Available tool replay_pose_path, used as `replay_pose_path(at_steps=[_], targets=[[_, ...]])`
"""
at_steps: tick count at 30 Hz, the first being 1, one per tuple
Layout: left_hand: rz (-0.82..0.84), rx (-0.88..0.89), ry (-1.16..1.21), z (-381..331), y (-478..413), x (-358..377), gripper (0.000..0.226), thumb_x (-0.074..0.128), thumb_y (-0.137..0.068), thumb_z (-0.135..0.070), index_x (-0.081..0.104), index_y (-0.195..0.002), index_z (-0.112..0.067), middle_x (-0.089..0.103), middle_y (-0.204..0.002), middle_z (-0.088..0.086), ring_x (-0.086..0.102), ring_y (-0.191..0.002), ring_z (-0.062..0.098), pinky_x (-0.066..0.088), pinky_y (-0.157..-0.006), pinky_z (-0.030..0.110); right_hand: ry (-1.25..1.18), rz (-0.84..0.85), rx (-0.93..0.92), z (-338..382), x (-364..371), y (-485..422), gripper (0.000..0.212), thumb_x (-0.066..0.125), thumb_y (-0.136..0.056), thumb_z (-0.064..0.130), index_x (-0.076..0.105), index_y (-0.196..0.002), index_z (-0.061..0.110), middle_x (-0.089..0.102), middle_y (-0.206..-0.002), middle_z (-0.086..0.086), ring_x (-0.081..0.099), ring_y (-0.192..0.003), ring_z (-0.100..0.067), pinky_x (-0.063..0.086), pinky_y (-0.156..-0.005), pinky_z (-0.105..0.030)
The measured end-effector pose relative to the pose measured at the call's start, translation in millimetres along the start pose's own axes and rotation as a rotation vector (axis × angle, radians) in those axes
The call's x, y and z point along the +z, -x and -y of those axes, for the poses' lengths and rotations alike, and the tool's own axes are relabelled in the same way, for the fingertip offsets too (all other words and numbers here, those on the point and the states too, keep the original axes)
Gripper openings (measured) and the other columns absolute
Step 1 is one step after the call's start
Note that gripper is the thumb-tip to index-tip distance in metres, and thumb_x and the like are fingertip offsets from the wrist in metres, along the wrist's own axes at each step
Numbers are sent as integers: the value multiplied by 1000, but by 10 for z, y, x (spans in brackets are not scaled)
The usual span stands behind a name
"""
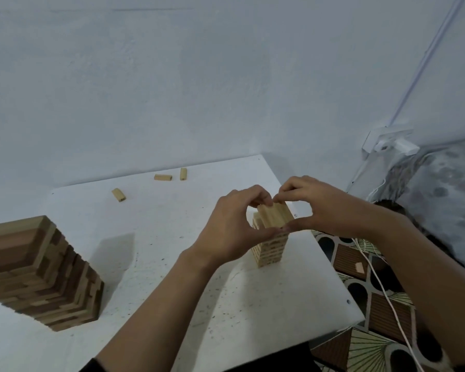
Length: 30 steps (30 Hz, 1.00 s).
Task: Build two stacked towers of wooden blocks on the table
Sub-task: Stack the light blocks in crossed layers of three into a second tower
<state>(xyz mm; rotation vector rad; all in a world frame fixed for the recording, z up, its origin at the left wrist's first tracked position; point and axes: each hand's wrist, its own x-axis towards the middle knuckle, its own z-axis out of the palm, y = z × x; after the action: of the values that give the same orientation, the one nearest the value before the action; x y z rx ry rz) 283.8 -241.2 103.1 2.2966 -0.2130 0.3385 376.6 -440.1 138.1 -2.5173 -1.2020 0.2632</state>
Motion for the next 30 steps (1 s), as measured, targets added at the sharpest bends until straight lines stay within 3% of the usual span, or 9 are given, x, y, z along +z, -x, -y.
replay_pose_path(at_steps=[7,15,21,30], targets=[[29,-57,33,56,-25,59,40,88,-73,-44,62,-102,-34,66,-101,-21,58,-104,3,47,-87,24,5,42,-2,-127,82,-83,61,75,-82,51,58,-137,31,48,-119,24,38,-117,2,40,-104,-38],[49,-54,67,98,-35,50,40,88,-74,-43,63,-103,-34,67,-100,-20,60,-102,5,47,-84,17,7,50,-2,-141,115,-128,63,76,-81,52,57,-138,33,48,-120,21,40,-119,-3,40,-104,-40],[53,-61,84,100,-36,39,40,88,-74,-41,64,-105,-31,67,-101,-21,59,-102,3,37,-79,1,4,44,-3,-132,103,-128,62,77,-81,51,58,-137,32,49,-120,20,42,-117,-2,42,-103,-39],[48,-73,67,130,-27,39,42,89,-73,-42,64,-106,-33,66,-102,-23,57,-102,-2,35,-80,-2,4,48,2,-130,118,-145,63,77,-80,52,58,-137,33,50,-118,22,44,-115,-1,43,-102,-38]])
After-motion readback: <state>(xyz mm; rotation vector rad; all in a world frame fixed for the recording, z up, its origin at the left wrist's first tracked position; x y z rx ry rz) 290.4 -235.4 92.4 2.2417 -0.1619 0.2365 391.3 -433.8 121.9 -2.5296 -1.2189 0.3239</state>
